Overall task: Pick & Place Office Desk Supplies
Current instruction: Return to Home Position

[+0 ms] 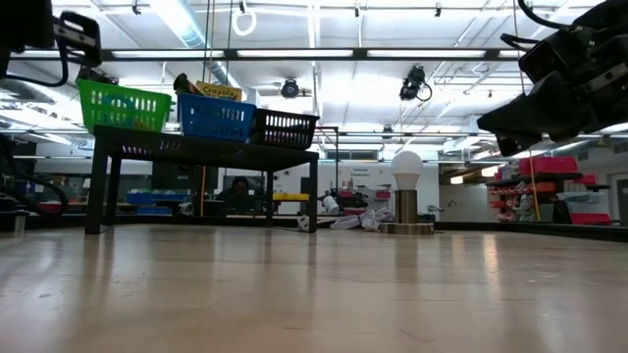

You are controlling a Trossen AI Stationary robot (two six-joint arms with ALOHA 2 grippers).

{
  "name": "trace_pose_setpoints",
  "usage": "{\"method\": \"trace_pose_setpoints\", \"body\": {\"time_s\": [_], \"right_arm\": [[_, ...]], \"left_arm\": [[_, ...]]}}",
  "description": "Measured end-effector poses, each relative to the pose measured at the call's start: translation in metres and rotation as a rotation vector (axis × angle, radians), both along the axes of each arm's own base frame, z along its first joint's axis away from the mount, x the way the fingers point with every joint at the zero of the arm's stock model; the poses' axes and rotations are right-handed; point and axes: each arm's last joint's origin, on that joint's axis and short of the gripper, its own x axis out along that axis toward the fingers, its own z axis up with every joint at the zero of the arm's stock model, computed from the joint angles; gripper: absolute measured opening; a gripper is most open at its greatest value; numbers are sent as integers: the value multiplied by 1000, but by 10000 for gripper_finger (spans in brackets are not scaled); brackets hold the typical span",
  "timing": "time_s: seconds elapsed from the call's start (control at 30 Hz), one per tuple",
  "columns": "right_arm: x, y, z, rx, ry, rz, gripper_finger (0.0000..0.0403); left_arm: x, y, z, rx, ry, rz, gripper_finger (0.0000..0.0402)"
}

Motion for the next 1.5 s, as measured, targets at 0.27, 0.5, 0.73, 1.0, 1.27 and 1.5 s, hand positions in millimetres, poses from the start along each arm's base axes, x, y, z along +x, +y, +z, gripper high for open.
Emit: {"method": "trace_pose_setpoints", "body": {"time_s": [0.27, 0.5, 0.73, 1.0, 1.27, 1.5], "right_arm": [[0, 0, 1, 2, -11, 0, 34], [0, 0, 1, 2, -13, 0, 34], [0, 0, 1, 2, -13, 0, 34], [0, 0, 1, 2, -13, 0, 34], [0, 0, 1, 2, -13, 0, 34], [0, 0, 1, 4, -13, -1, 34]], "left_arm": [[5, 8, 0, -4, 0, 181, 12], [9, 16, 0, -9, -4, 274, 12], [13, 22, -2, -19, 22, 273, 12], [16, 30, -2, -30, 21, 257, 12], [19, 42, -2, -55, 21, 341, 12], [20, 50, -2, -79, 32, 316, 12]]}}
